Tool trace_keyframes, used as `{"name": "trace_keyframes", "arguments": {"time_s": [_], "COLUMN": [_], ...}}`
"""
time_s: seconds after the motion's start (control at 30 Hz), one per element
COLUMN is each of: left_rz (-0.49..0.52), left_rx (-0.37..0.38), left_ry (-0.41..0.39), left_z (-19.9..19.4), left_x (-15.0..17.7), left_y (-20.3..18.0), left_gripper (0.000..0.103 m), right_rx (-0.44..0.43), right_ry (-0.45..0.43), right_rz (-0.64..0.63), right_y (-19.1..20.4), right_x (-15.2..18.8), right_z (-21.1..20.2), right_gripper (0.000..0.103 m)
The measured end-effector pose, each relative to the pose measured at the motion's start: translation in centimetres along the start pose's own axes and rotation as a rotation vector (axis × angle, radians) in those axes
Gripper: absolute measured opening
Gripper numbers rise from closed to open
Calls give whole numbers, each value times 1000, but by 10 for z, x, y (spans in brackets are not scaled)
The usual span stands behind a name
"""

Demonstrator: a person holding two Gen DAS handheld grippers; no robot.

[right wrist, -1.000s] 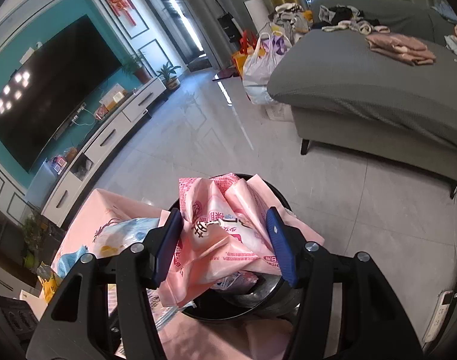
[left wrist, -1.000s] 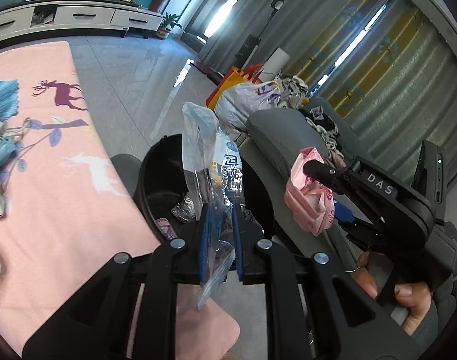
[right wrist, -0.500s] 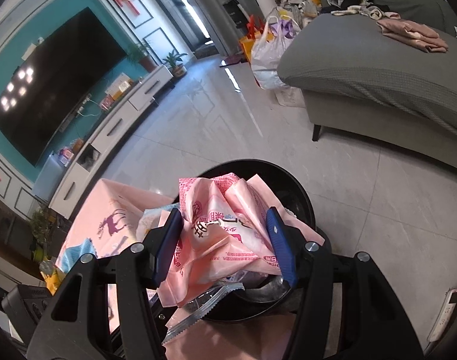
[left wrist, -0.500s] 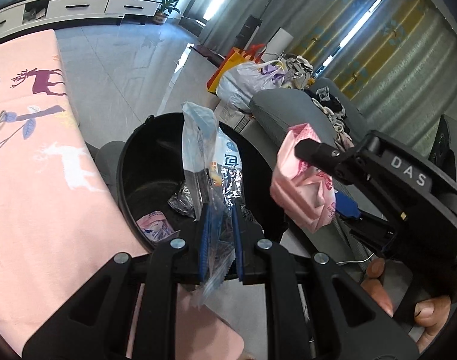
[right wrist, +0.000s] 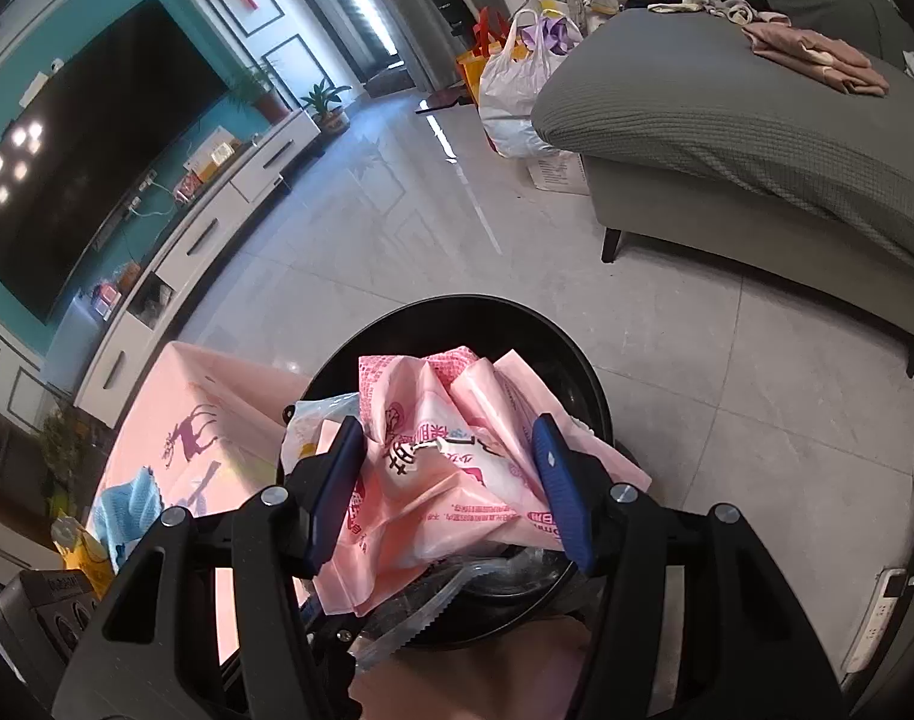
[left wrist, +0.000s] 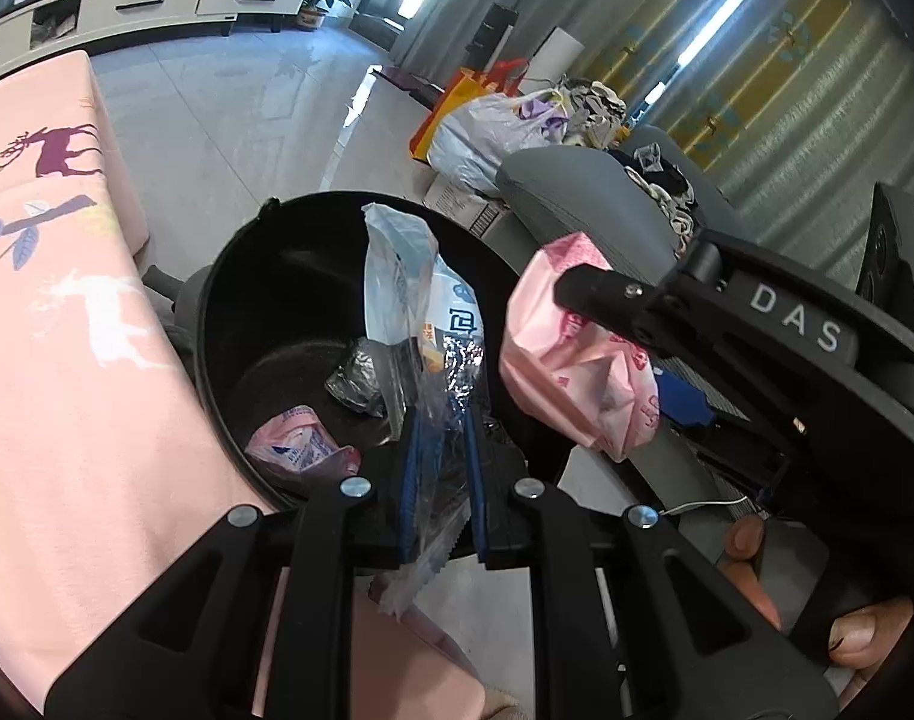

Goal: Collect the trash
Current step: 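Open both tools to drop the bags into the bin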

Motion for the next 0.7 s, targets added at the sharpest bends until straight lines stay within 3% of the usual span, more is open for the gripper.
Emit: {"name": "trace_keyframes", "arguments": {"time_s": [0.37,0.57,0.7], "left_rz": [-9,-17,-29], "left_rx": [-16,-27,-21], "left_ry": [25,34,31], "left_z": [13,15,14], "left_x": [-3,-5,-6], "left_y": [3,5,8], "left_gripper": [14,14,14], "right_rx": [44,-15,6], "right_ry": [13,36,43], "right_rz": [-25,-28,-27], "right_y": [8,7,7], "right_x": [-2,-3,-4], "right_z": [9,10,12], "right_gripper": [58,58,58]}}
Point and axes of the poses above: each gripper's, at about its wrist camera, not at the fingertips, and z roughly the way its jaws point, y to its left, x to its underside, the point moved 3 cm from there along z, roughly the way its jaws point, and after that the axes turned 14 degrees about y, right-handed, at the moved point
